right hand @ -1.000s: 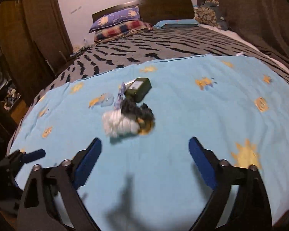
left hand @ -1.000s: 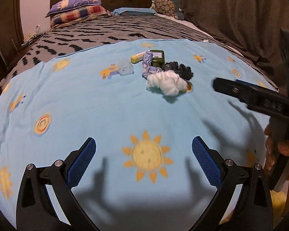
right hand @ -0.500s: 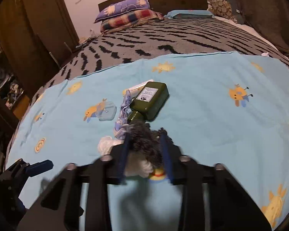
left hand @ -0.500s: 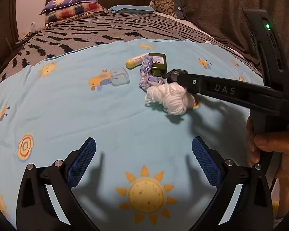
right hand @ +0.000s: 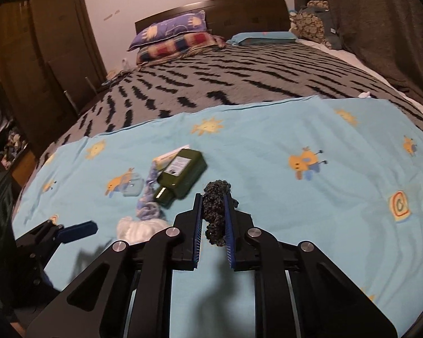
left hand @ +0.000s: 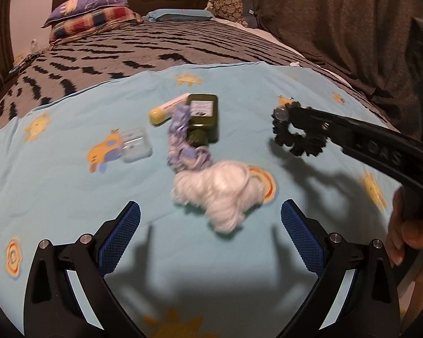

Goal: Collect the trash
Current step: 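Grasp the white yarn with the left tool while the right tool grasps the black scrunchie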

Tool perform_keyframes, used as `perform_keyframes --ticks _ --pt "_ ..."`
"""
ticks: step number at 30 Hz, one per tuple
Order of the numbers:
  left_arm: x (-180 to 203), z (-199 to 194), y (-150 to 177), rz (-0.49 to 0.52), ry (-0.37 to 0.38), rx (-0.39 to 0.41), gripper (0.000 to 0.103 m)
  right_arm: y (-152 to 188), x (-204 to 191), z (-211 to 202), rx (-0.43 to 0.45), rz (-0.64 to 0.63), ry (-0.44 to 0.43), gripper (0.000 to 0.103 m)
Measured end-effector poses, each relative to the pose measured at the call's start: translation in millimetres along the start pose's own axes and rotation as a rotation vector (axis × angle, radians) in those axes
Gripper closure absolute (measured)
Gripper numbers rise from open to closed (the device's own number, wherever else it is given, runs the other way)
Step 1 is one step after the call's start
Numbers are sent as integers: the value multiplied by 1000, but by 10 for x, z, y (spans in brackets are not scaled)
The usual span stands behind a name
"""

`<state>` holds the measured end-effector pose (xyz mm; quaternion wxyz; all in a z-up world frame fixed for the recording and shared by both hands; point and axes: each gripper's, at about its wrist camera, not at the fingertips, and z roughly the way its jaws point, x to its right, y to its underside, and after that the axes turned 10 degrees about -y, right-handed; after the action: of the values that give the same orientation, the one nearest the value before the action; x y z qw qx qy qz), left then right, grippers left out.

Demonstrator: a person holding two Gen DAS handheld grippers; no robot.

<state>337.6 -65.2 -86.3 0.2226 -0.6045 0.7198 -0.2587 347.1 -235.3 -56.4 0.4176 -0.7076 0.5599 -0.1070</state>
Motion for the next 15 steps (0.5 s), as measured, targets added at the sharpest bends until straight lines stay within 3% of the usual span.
perform_keyframes --ticks 3,5,7,15 --pt "68 130 -69 1 12 -17 19 11 79 -34 3 7 0 87" --pt "97 224 -97 -3 27 -38 36 26 111 -45 2 8 3 87" --pt "115 284 -98 -4 33 -57 45 53 140 -57 0 13 4 87" --pt "97 -76 50 14 29 -15 52 193 28 -308 10 8 1 87"
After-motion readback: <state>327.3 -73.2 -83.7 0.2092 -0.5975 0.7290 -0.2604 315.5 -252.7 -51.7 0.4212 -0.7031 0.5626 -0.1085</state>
